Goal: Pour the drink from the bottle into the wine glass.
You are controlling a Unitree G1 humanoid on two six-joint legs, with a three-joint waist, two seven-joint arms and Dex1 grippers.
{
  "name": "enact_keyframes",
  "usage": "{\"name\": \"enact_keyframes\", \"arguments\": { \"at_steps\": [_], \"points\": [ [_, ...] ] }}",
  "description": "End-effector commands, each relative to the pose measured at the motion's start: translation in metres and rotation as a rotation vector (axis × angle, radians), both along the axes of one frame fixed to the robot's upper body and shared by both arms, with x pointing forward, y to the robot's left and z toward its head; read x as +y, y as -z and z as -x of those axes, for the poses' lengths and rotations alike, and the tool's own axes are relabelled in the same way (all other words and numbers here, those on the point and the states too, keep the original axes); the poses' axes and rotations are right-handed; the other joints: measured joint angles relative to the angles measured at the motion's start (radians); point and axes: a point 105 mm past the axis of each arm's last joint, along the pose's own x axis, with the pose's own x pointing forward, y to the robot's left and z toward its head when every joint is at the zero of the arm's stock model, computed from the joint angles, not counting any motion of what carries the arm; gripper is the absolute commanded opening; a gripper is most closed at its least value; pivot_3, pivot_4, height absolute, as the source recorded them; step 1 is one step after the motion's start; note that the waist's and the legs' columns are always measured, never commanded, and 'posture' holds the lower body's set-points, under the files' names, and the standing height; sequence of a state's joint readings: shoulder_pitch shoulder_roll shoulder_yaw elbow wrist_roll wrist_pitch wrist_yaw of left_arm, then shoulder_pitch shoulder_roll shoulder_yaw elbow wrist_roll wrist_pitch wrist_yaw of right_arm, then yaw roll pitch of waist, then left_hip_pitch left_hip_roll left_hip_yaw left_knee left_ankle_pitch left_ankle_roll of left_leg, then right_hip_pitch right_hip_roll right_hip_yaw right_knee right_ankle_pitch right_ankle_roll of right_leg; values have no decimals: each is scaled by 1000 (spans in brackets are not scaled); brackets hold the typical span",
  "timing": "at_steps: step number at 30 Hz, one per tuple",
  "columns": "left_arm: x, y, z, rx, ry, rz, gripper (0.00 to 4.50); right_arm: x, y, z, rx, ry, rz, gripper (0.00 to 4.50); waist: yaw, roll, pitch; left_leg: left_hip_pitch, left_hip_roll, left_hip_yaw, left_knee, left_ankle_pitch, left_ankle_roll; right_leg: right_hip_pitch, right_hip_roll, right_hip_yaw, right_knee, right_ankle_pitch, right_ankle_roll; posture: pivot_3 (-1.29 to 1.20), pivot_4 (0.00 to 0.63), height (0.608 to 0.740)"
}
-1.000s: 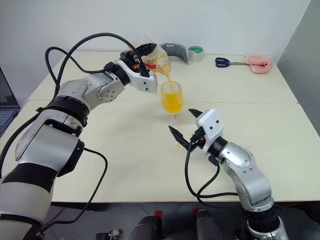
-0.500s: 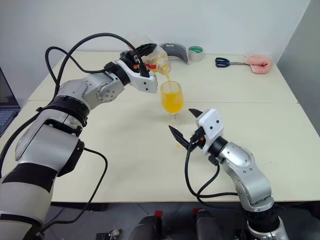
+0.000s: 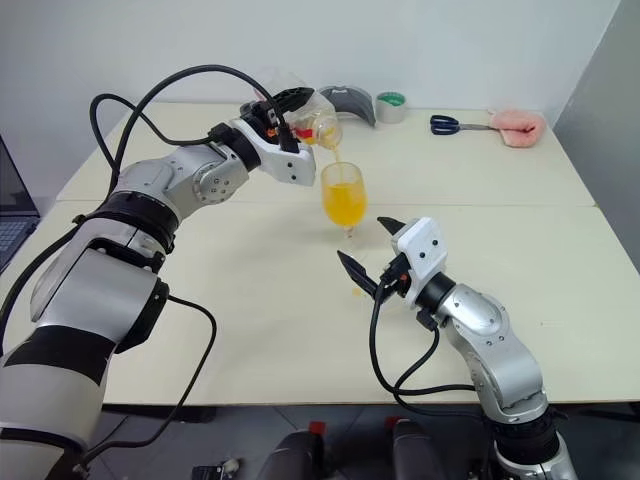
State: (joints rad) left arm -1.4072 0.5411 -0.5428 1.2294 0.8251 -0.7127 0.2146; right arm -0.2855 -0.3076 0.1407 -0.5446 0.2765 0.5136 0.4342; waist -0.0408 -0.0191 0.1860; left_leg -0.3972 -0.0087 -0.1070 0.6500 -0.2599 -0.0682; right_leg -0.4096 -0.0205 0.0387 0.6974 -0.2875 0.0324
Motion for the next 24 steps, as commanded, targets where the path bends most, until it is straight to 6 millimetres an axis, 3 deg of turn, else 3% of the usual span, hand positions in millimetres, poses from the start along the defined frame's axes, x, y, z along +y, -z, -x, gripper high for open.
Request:
{"name": "enact_keyframes", "arguments": {
  "at_steps": [1,7,12,18,24],
  "points": [
    [0,-14,2,7,21,106,1862,2,-13,4,-58,-15,-16,4500,0,0,0,0,0,0,0,0,0,0,0,0,0,0,0,0,150,740],
    [-4,-4,2,132,63,239,1862,2,-14,3,-65,-19,-15,4500,-2,0,0,0,0,0,1,0,0,0,0,0,0,0,0,0,150,740],
    [6,-2,-4,296,85,513,1862,3,-16,4,-78,-26,-11,4500,-7,0,0,0,0,0,2,0,0,0,0,0,1,0,0,0,150,740],
    [51,11,-14,511,36,894,1860,11,-15,19,-33,-181,59,4500,-23,0,0,-1,0,-1,7,0,1,0,0,0,3,0,0,0,150,740],
    [110,53,-9,691,-67,1206,1860,21,-17,26,-16,-289,124,4500,-41,0,0,-1,1,-2,10,-1,2,0,0,0,6,0,0,0,150,740]
  ]
}}
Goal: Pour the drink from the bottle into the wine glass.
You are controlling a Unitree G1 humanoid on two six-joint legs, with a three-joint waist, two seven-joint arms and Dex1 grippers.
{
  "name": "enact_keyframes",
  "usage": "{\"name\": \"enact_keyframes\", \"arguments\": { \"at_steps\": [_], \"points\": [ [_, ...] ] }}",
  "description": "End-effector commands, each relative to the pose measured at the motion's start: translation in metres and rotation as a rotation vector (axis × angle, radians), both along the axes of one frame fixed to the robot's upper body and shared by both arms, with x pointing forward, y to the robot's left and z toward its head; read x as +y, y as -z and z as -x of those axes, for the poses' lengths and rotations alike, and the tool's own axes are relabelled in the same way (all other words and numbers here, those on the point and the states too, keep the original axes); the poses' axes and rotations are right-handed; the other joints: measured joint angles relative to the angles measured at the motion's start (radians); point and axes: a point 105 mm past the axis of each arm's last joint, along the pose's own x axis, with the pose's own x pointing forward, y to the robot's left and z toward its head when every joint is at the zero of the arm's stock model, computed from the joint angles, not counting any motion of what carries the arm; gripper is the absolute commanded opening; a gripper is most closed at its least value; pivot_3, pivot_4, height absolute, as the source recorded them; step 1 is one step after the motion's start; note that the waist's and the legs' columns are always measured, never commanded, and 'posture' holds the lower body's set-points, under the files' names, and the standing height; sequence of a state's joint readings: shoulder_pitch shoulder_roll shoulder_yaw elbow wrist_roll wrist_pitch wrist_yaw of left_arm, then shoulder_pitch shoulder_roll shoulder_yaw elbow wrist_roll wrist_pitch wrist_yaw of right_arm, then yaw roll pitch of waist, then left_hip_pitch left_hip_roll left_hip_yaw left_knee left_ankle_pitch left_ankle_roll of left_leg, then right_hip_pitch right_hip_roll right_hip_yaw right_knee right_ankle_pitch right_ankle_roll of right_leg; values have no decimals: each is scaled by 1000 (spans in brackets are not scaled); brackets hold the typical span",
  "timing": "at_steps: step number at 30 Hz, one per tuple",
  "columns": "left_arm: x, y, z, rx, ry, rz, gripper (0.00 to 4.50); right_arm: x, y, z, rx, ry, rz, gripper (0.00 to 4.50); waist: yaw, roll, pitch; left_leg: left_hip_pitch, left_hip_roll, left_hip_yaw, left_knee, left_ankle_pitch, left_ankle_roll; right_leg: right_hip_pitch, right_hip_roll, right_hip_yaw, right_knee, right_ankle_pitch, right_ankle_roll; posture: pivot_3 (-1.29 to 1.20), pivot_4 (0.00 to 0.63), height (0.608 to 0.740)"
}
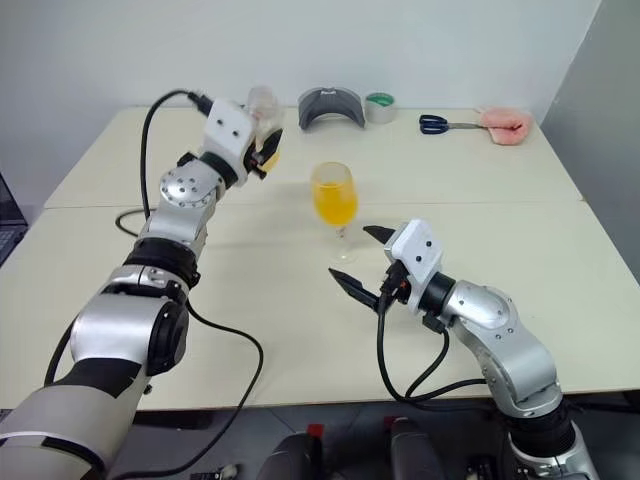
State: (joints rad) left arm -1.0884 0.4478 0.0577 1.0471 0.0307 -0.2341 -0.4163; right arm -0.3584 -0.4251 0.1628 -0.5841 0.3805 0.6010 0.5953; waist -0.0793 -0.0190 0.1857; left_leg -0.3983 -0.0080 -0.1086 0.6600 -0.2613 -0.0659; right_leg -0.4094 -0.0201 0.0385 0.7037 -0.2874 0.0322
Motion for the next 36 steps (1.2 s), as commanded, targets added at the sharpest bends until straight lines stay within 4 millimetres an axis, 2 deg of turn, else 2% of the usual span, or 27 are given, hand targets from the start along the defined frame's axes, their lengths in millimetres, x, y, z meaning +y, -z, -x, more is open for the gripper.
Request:
{"name": "enact_keyframes", "arguments": {
  "at_steps": [1,5,8,19,21,23,27,34,36],
  "points": [
    [31,-6,8,23,-49,142,1860,9,-13,6,-36,-65,3,4500,-5,0,0,0,0,-1,0,0,0,0,0,0,0,0,0,0,150,740],
    [61,16,23,90,-113,234,1860,14,-13,-1,-30,-70,37,4500,-5,-1,-1,0,0,-2,0,0,0,0,0,-1,2,0,0,0,150,740],
    [75,26,31,114,-162,275,1860,18,-14,-4,-34,-80,51,4500,-4,-2,-1,0,0,-2,1,0,0,0,-1,0,2,0,0,0,150,740],
    [85,57,42,197,-218,303,1860,30,-22,-12,-60,-91,43,4500,-1,-3,-2,0,0,-2,1,0,0,0,-2,0,2,0,0,0,150,740],
    [87,61,43,205,-219,310,2609,31,-23,-12,-63,-92,39,4500,0,-3,-2,0,0,-1,1,0,0,0,-2,0,2,0,0,0,150,740],
    [91,62,44,203,-224,315,3125,31,-24,-12,-63,-92,36,4500,-1,-3,-2,1,0,-1,1,0,0,0,-2,0,2,0,0,0,150,740],
    [93,64,46,195,-229,312,4438,32,-23,-10,-59,-92,29,4500,-1,-3,-2,0,0,-2,1,0,0,0,-1,-1,2,0,0,0,150,740],
    [91,66,48,176,-216,272,4479,32,-17,-8,-39,-96,42,4500,0,-3,-2,0,0,-2,1,0,0,0,-2,0,2,0,0,0,150,740],
    [90,69,51,172,-201,262,4479,28,-9,-9,-18,-83,52,4500,0,-3,-3,0,0,-1,0,0,0,0,-2,0,2,0,0,0,150,740]
  ]
}}
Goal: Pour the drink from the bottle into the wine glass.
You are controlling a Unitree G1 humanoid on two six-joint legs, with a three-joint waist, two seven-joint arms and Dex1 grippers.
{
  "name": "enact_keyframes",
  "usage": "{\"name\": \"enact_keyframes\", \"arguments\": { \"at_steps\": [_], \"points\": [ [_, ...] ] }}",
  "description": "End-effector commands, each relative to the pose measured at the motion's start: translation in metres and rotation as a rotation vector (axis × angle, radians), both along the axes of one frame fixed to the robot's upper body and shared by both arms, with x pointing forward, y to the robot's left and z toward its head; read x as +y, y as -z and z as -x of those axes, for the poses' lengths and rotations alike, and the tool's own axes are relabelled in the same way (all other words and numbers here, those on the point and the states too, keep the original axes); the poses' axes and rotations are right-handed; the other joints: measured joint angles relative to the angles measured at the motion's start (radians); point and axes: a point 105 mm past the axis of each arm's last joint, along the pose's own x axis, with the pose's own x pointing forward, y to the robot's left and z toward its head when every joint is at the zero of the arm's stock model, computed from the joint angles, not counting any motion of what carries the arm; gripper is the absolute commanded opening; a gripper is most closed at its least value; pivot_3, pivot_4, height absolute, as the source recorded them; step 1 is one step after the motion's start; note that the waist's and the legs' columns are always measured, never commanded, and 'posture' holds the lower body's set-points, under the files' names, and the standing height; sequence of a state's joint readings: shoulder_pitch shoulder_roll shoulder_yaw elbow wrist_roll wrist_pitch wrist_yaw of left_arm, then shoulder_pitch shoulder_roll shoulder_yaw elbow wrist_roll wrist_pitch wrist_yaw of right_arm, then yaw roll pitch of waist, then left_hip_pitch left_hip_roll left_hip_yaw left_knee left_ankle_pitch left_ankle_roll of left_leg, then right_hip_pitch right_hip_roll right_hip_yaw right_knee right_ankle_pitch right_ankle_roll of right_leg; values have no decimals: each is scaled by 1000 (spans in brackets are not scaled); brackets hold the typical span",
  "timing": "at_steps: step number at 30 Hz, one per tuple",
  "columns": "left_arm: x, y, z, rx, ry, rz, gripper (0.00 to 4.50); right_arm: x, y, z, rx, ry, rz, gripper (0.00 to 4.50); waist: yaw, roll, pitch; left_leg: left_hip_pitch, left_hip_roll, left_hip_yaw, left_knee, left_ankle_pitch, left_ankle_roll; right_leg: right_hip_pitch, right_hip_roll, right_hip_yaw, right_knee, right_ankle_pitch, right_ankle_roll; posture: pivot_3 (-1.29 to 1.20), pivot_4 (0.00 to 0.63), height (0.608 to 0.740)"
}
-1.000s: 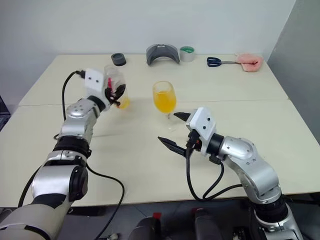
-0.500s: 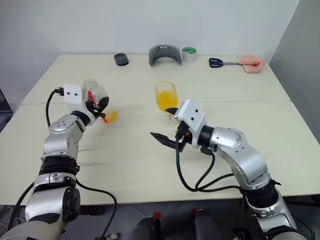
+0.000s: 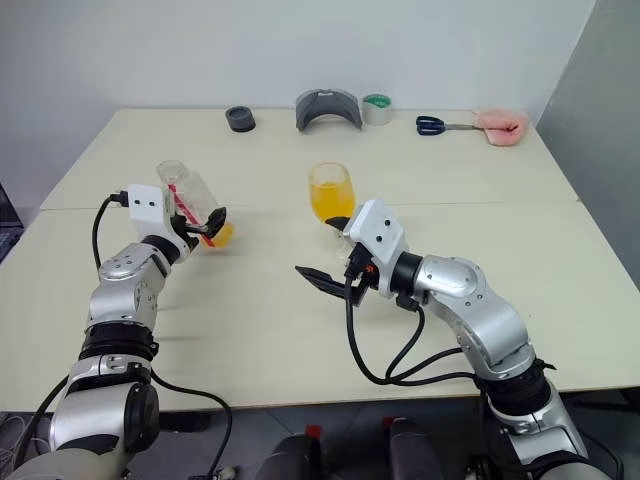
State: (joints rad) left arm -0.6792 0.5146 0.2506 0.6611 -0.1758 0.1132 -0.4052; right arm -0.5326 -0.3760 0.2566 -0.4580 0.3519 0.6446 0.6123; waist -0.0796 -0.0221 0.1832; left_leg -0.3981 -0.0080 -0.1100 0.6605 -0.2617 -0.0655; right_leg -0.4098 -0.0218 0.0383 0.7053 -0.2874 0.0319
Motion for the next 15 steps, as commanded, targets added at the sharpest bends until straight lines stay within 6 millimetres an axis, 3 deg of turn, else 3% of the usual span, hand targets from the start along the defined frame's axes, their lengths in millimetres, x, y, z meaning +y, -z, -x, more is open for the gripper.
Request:
{"name": "enact_keyframes", "arguments": {
  "at_steps": [1,11,15],
  "points": [
    [2,-10,6,-60,15,-45,4479,-3,2,6,-17,0,8,4500,0,0,0,0,0,0,0,0,0,0,0,0,0,0,0,0,150,740],
    [13,-2,33,-91,-15,-76,4479,-31,46,-2,-42,192,33,4500,4,0,0,0,1,1,0,0,0,0,0,1,-1,0,0,0,150,740],
    [13,13,59,-35,-100,-55,4479,-58,57,-11,-32,390,-99,4500,3,-1,-1,1,2,1,-1,-1,0,0,0,2,-1,0,0,0,150,740]
  ]
}}
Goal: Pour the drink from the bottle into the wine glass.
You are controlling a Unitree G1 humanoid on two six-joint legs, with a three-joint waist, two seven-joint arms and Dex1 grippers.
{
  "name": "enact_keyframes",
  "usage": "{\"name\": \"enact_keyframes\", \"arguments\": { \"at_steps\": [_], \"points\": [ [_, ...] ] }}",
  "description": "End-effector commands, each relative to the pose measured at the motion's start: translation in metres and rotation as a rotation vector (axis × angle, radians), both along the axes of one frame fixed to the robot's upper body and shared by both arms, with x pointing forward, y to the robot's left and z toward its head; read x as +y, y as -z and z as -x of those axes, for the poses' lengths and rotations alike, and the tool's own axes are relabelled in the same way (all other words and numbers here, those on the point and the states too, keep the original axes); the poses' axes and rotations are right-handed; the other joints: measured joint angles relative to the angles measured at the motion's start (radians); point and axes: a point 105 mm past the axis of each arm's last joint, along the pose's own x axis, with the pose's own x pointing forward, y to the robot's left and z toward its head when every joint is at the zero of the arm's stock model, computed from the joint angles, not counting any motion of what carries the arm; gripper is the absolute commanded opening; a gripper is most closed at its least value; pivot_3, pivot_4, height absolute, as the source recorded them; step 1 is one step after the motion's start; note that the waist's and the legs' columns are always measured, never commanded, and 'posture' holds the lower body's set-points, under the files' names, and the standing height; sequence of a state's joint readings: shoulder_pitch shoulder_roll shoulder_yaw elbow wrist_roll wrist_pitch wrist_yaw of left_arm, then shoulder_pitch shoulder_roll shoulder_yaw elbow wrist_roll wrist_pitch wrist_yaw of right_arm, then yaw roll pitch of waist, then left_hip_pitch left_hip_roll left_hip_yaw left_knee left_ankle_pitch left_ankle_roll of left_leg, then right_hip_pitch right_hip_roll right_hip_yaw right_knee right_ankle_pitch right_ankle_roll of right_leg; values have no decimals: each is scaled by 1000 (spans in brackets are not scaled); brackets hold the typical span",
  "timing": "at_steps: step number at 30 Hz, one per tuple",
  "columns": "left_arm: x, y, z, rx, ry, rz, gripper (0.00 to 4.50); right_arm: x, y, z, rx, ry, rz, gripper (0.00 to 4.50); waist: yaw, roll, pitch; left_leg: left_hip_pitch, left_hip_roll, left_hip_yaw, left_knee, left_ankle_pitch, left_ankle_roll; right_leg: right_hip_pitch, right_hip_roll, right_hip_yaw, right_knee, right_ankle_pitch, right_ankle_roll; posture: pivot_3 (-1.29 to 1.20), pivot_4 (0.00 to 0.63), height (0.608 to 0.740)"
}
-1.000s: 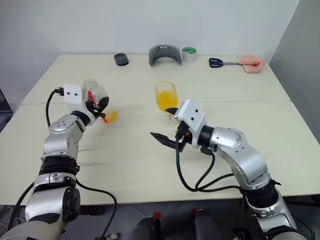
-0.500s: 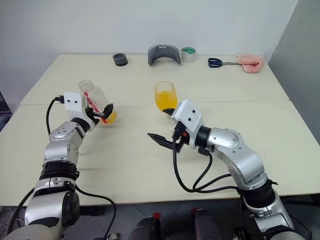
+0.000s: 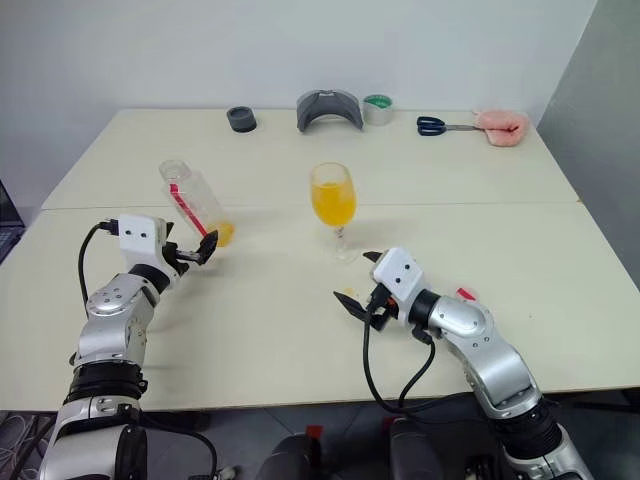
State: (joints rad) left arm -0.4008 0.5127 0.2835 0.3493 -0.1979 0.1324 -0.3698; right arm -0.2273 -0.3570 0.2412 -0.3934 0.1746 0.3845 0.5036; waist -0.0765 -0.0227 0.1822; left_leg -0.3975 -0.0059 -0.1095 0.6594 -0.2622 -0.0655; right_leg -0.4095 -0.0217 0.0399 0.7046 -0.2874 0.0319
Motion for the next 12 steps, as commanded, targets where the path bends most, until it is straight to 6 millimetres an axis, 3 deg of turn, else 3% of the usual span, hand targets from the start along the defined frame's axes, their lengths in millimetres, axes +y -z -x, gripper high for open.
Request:
{"name": "enact_keyframes", "arguments": {
  "at_steps": [1,6,12],
  "points": [
    [0,-4,22,-3,-75,2,4479,-25,-3,-7,-46,166,-104,4500,0,0,0,0,1,0,0,0,0,0,-1,0,0,0,0,0,150,740],
    [-17,-1,49,-27,-54,58,4479,-43,3,-15,-14,359,-268,4500,13,0,0,0,2,0,0,-1,1,1,-1,1,0,0,0,0,150,740],
    [-30,-3,55,-60,-16,80,4479,-43,8,-17,-28,412,-287,4500,22,-1,-1,2,0,2,0,-1,1,3,0,1,-2,0,0,0,150,740]
  ]
}}
